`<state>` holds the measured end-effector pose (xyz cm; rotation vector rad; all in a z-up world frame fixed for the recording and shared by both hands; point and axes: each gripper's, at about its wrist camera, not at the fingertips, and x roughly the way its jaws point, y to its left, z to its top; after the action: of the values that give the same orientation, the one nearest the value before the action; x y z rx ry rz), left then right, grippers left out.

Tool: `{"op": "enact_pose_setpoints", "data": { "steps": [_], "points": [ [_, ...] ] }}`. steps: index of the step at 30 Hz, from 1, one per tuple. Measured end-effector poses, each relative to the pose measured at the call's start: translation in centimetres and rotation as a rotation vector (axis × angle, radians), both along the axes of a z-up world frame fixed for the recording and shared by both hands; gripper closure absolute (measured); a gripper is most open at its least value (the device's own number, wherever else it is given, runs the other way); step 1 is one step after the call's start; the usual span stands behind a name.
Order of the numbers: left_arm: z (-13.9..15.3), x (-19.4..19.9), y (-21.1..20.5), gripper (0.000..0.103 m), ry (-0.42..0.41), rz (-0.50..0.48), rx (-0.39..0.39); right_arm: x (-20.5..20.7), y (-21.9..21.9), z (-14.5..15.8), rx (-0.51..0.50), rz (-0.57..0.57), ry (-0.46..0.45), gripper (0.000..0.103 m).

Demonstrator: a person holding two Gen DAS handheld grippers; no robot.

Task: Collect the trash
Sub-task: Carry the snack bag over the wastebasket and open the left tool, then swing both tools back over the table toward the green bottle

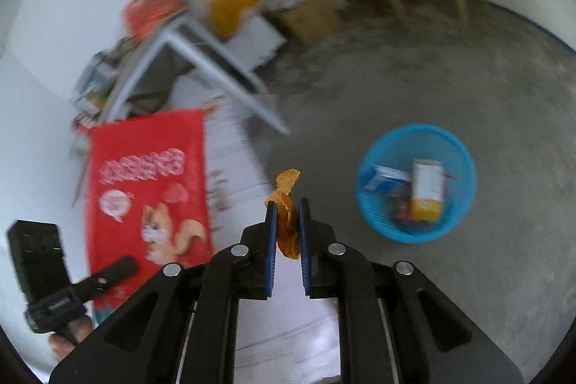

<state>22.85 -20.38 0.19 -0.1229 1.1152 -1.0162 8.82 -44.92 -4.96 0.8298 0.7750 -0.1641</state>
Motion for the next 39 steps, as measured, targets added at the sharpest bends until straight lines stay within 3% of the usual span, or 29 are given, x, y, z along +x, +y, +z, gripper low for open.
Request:
{"op": "enact_pose_setpoints", "data": {
  "steps": [6, 12, 15, 16, 18, 20, 24, 31, 37, 39],
  "points": [
    [-4.2, 2.5, -9.9, 0.103, 0.021, -0.113, 0.181, 0.4, -6.2, -8.5, 0.156, -0.125, 0.148, 0.091],
    [-9.7, 5.3, -19.2, 0.103, 0.044, -0.210, 0.341, 2.6, -10.7, -16.4, 0.295, -0.185, 0.218, 0.091],
    [-12.0, 6.5, -22.0, 0.102, 0.064, -0.224, 0.384, 3.8, -11.9, -19.5, 0.346, -0.223, 0.246, 0.088],
    [-12.7, 6.7, -22.6, 0.099, 0.071, -0.222, 0.395, 4.1, -12.4, -20.6, 0.361, -0.234, 0.252, 0.088],
    [-13.8, 7.1, -23.9, 0.067, 0.087, -0.217, 0.393, 4.8, -13.5, -23.3, 0.372, -0.274, 0.276, 0.083],
    [-14.3, 7.7, -25.2, 0.052, 0.051, -0.193, 0.391, 5.3, -14.2, -25.9, 0.403, -0.283, 0.291, 0.053],
    [-15.7, 8.5, -25.2, 0.047, 0.073, -0.153, 0.394, 4.6, -14.7, -30.3, 0.450, -0.348, 0.379, 0.051],
    [-12.8, 8.9, -22.7, 0.043, 0.002, -0.106, 0.341, 2.3, -13.8, -29.7, 0.432, -0.383, 0.339, 0.047],
    [-6.8, 7.6, -16.7, 0.039, -0.060, -0.058, 0.241, -0.2, -13.0, -25.3, 0.398, -0.373, 0.252, 0.045],
    [-4.3, 6.2, -13.6, 0.034, -0.097, -0.044, 0.207, -1.0, -12.1, -22.8, 0.377, -0.344, 0.205, 0.042]
  ]
}}
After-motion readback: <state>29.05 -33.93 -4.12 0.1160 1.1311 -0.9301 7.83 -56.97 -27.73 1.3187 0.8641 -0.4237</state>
